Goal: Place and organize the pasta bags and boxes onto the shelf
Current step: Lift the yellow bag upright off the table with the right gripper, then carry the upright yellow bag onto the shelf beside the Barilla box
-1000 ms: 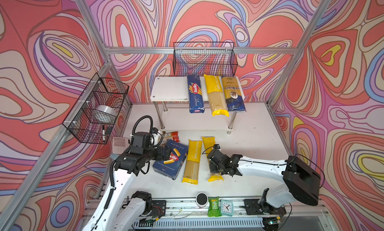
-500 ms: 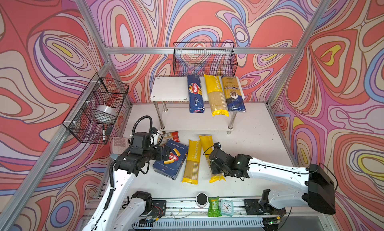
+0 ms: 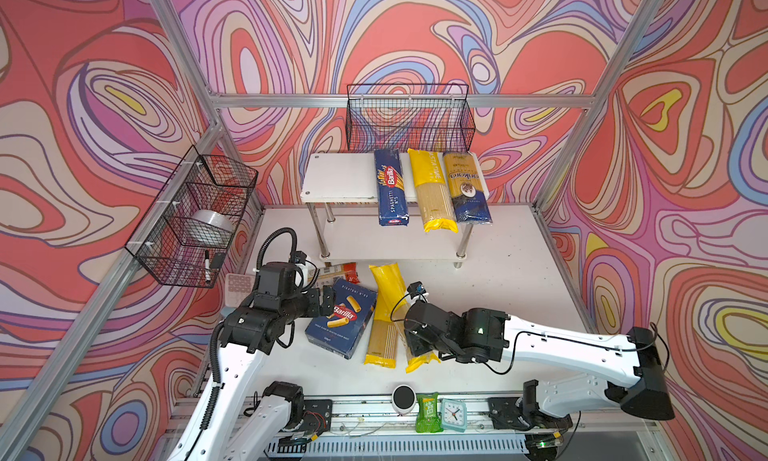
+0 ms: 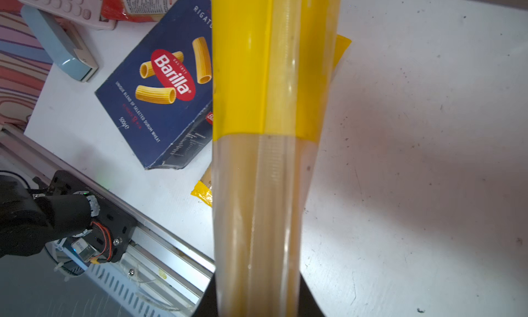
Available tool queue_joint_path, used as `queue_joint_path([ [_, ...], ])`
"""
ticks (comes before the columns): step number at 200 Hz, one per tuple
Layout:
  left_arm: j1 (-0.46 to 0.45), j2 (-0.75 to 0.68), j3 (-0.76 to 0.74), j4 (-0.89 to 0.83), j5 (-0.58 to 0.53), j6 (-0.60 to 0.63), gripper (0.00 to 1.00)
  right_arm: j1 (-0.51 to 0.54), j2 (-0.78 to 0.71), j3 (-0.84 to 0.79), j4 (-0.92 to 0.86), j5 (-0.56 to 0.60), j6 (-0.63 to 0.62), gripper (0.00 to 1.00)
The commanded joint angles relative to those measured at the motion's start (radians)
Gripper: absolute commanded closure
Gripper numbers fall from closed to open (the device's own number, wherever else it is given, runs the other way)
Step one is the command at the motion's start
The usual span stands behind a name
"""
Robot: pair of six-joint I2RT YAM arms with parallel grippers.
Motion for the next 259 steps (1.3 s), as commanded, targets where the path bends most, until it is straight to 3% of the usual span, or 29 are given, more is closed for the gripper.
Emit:
queue_joint_path([
  [1, 0.014, 0.0, 0.034, -0.021, 0.01, -0.017, 0.0, 0.047, 0.033, 0.132, 0.023, 0.089, -0.026, 1.0],
  [61, 0.051, -0.035, 0.017, -0.004, 0.037, -0.021, 0.0, 0.09, 0.113, 0.378, -0.072, 0.153, -0.046, 1.0],
  [113, 0.181, -0.063, -0.038, 0.006, 0.121, 0.007, 0.0, 0.09, 0.164, 0.552, -0.14, 0.217, -0.049, 1.0],
  [176, 0.183, -0.106, -0.102, 0.05, 0.135, 0.004, 0.0, 0.076, 0.264, 0.807, -0.169, 0.291, -0.128, 1.0],
  [259, 0.181, -0.08, -0.125, 0.077, 0.198, 0.012, 0.0, -0.145, 0.482, 1.15, -0.171, 0.076, -0.247, 1.0],
])
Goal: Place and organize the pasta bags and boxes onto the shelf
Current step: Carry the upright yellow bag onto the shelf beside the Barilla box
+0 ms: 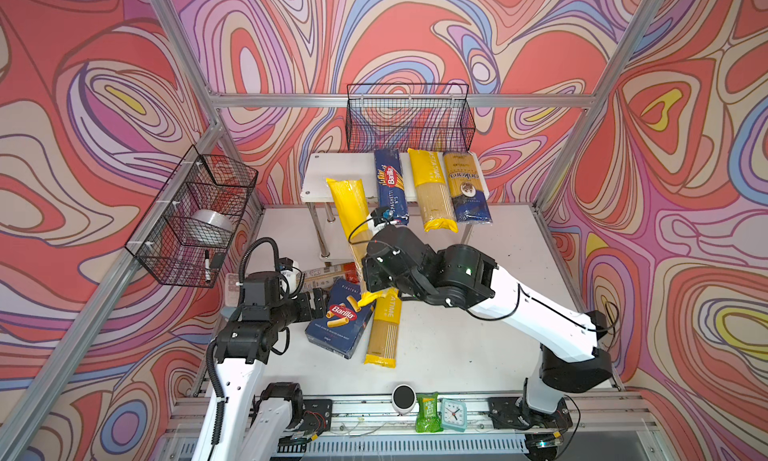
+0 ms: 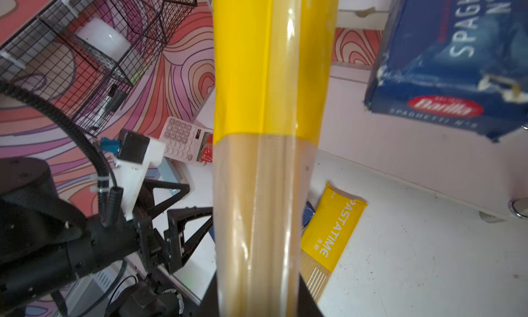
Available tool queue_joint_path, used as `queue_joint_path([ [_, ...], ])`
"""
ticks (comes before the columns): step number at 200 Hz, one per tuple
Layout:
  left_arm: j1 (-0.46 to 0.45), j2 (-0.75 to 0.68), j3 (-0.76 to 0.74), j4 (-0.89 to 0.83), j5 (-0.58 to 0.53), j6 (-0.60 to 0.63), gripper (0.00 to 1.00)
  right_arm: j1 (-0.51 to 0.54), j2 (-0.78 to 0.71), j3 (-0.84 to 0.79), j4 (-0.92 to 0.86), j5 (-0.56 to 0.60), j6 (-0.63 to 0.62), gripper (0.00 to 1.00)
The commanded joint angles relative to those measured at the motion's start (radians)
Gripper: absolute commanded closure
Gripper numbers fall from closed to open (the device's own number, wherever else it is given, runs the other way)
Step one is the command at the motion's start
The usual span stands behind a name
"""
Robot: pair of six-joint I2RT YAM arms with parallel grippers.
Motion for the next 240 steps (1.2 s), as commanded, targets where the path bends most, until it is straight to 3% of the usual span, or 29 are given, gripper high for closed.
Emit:
queue_joint_path([
  [1, 0.006, 0.003, -0.012, 0.019, 0.023, 0.011, 0.0, -0.049, 0.035, 0.105, 0.105, -0.036, -0.073, 1.0],
  [102, -0.003, -0.013, -0.023, 0.027, 0.027, 0.006, 0.0, -0.215, 0.287, 0.395, 0.306, -0.263, -0.167, 1.0],
  [189, -0.036, -0.009, -0.024, 0.029, 0.023, 0.002, 0.0, -0.31, 0.376, 0.44, 0.441, -0.395, -0.13, 1.0],
  [240, -0.053, -0.017, -0.026, 0.026, 0.008, -0.001, 0.0, -0.357, 0.415, 0.455, 0.504, -0.415, -0.104, 1.0],
])
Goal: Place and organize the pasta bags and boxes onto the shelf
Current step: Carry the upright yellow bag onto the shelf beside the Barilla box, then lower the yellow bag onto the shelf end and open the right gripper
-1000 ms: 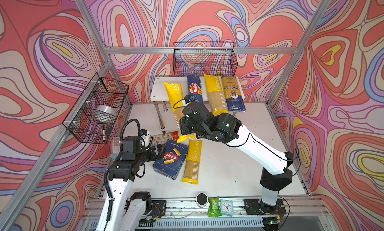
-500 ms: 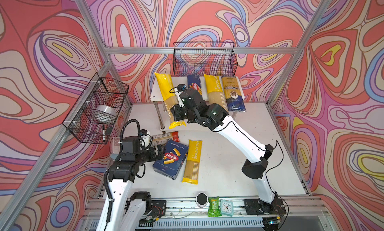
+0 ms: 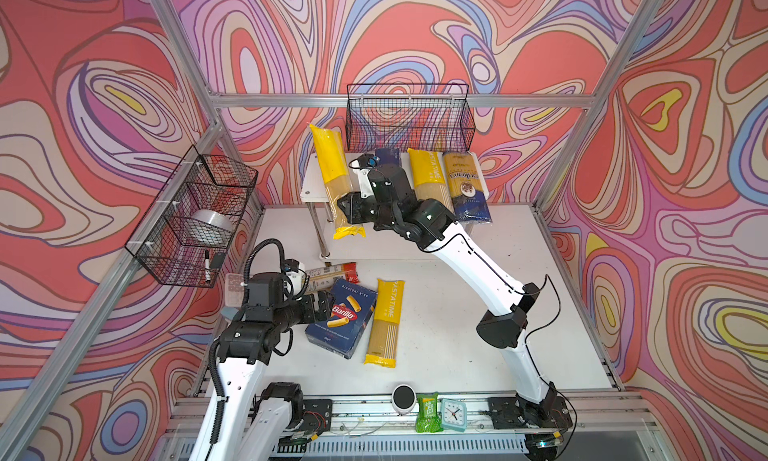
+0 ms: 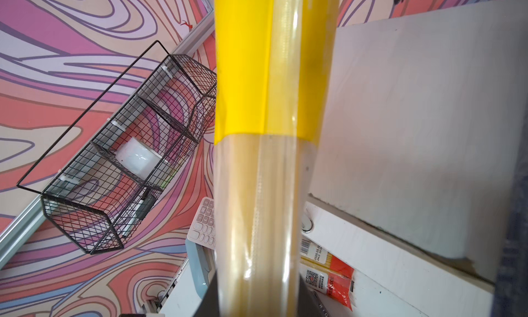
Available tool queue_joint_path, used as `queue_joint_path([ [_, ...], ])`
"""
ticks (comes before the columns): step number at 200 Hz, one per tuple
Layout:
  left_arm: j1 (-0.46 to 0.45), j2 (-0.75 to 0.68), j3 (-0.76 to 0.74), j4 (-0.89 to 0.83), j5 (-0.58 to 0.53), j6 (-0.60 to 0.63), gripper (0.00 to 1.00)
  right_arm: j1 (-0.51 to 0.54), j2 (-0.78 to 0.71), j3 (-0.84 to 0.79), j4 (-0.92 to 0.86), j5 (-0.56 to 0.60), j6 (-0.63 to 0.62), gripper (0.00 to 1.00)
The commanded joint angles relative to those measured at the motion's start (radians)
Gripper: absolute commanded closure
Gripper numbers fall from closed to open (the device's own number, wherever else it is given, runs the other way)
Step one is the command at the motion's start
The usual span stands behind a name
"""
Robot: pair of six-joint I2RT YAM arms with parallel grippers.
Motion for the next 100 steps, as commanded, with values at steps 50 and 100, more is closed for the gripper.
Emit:
queue_joint_path([
  [50, -0.01, -0.009, -0.01, 0.015, -0.012, -0.001, 0.0, -0.082, 0.031, 0.046, 0.237, -0.022, 0.012, 0.85],
  [100, -0.01, -0.018, -0.011, 0.015, -0.016, -0.001, 0.0, -0.087, 0.03, 0.023, 0.23, 0.011, 0.028, 0.67],
])
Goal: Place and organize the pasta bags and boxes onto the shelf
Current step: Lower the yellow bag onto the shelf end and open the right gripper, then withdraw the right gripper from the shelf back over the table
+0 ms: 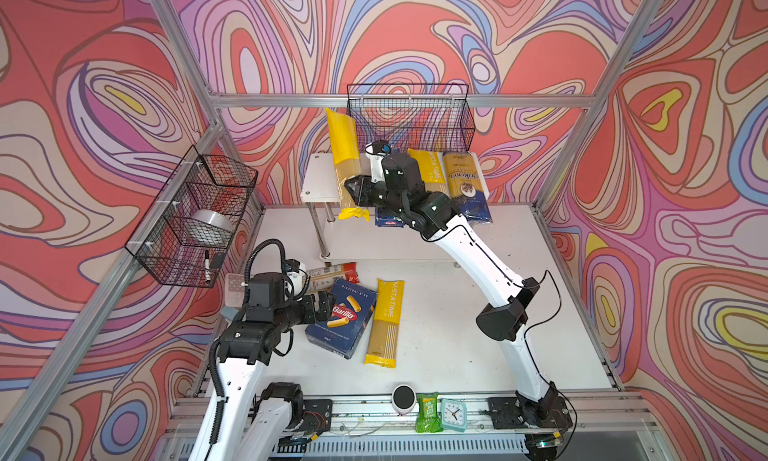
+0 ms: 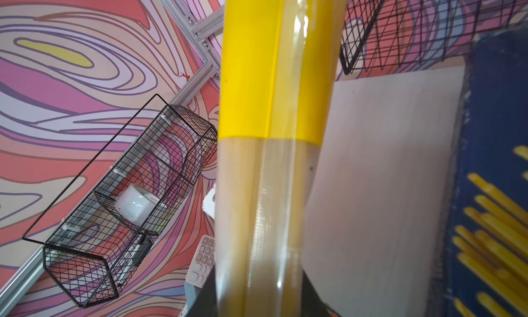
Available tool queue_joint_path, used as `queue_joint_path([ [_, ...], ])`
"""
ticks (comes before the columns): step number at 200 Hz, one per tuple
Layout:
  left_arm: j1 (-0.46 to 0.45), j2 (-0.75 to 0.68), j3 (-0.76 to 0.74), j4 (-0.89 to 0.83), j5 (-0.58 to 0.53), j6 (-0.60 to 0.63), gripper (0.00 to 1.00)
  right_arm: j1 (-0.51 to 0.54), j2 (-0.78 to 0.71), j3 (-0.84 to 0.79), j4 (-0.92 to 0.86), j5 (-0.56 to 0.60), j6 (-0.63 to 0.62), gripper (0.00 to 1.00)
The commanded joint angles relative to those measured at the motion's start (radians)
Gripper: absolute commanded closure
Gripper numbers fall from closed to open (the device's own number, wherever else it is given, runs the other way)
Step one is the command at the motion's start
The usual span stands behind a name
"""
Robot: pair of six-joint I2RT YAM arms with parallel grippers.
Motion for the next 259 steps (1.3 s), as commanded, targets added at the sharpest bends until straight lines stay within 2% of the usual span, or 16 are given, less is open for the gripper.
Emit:
queue_joint_path([
  [1, -0.006, -0.016, -0.01, 0.015, -0.014, -0.001, 0.0, -0.008, 0.001, 0.014, 0.092, 0.025, 0.001, 0.67],
  [67, -0.005, -0.02, -0.01, 0.014, -0.017, -0.001, 0.0, -0.01, -0.016, 0.015, 0.073, 0.025, -0.004, 0.57],
  [98, -0.006, -0.02, -0.008, 0.014, -0.021, -0.001, 0.0, -0.003, -0.105, -0.025, -0.02, -0.03, -0.067, 0.56],
  [131, -0.005, -0.018, -0.007, 0.012, -0.023, 0.0, 0.0, 0.072, -0.275, -0.205, -0.111, 0.03, -0.167, 0.6],
  [165, -0.006, -0.024, -0.007, 0.01, -0.034, -0.003, 0.0, 0.16, -0.368, -0.324, -0.182, 0.115, -0.217, 0.65],
  [193, -0.005, -0.021, -0.007, 0.011, -0.034, -0.003, 0.0, 0.197, -0.402, -0.41, -0.204, 0.155, -0.218, 0.74],
  [216, -0.006, -0.02, -0.005, 0.009, -0.038, -0.003, 0.0, 0.207, -0.413, -0.462, -0.206, 0.185, -0.216, 0.87],
  [259, -0.006, -0.019, -0.005, 0.009, -0.04, -0.003, 0.0, 0.207, -0.405, -0.531, -0.148, 0.204, -0.234, 0.96],
])
